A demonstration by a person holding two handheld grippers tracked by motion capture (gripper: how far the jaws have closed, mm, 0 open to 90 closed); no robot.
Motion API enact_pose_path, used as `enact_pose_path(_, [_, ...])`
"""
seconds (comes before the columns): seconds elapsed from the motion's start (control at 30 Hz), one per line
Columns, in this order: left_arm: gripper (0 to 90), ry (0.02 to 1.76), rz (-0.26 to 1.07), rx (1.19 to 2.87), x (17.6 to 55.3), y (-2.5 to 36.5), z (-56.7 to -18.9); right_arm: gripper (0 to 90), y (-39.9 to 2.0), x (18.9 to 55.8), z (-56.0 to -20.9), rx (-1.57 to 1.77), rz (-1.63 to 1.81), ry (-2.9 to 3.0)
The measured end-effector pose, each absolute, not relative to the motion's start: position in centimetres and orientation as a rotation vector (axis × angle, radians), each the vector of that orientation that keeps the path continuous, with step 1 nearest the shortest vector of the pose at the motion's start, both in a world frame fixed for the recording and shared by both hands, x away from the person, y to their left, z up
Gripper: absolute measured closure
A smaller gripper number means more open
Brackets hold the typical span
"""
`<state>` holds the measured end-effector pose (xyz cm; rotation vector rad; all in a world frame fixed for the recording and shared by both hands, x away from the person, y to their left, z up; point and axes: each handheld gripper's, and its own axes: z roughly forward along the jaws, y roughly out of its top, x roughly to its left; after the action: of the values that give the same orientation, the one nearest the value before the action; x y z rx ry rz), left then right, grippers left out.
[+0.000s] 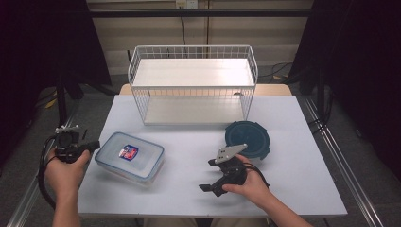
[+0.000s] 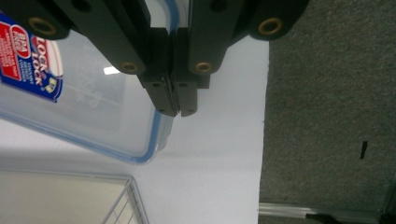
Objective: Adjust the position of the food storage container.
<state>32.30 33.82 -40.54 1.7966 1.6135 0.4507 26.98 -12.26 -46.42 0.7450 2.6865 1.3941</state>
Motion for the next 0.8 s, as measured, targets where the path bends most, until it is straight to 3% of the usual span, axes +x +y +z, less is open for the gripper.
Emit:
enact_pose_path(0.6, [90.0,1.646,0.317,1.793,32.1,35.4,-41.5,4.6,-12.2,26.9,-46.3,0.737,1.386,2.69])
enact_pose_path(0.8, [90.0,1.589,0.209,1.894,32.2,32.3,-41.6,4.7,-12.2,27.0,-46.2,0.734,1.384,2.686])
